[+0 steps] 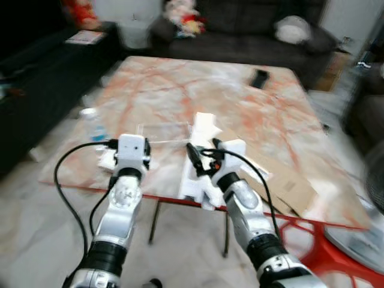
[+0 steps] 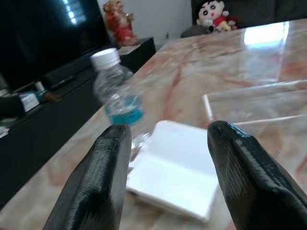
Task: Picking trash to rubbish bin
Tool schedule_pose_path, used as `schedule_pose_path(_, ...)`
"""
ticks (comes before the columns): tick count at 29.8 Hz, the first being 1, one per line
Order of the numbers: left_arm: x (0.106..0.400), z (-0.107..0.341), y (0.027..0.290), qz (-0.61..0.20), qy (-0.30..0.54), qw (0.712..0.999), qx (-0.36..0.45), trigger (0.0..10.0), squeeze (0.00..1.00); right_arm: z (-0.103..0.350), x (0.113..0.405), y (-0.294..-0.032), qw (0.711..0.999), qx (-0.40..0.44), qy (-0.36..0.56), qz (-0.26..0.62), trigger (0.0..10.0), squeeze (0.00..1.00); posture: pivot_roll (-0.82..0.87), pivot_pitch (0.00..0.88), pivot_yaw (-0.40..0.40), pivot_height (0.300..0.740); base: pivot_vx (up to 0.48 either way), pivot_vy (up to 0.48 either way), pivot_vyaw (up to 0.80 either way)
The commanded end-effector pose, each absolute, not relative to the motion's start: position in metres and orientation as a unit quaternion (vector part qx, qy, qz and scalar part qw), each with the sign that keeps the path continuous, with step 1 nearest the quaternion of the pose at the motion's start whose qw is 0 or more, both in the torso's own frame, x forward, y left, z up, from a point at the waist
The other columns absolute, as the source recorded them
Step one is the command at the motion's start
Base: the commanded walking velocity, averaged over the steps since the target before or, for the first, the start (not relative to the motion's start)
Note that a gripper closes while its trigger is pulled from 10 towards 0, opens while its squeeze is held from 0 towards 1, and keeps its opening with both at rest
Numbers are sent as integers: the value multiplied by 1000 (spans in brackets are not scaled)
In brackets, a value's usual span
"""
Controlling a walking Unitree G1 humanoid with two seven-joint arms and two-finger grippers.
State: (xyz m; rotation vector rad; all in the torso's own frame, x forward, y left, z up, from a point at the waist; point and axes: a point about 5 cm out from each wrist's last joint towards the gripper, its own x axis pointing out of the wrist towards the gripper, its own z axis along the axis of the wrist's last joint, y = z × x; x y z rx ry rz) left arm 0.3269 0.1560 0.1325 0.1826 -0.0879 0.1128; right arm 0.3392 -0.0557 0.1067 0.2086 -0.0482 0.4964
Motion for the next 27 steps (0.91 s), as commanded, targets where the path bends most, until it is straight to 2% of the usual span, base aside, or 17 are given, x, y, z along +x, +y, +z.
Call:
schedule_pose_path(1,330,144,148,41,-65,992,96,10000,0,112,340,-56,964,109,-32,240,10000,0,66,80,-29,740,0,0,0)
schedule_pose_path(16,325,158,150,39,-84,990,106,10000,0,117,340,-64,967,106,-42,230,10000,0,54,171,-23,740,0,0,0)
schedule_pose_path(22,322,171,136,10,-109,988,106,10000,0,125,337,-74,973,106,-60,198,10000,0,45,218,-16,740,0,0,0)
schedule_pose_path(27,325,181,128,-14,-125,986,113,10000,0,150,345,-84,975,92,-106,172,10000,0,32,241,-10,740,0,0,0)
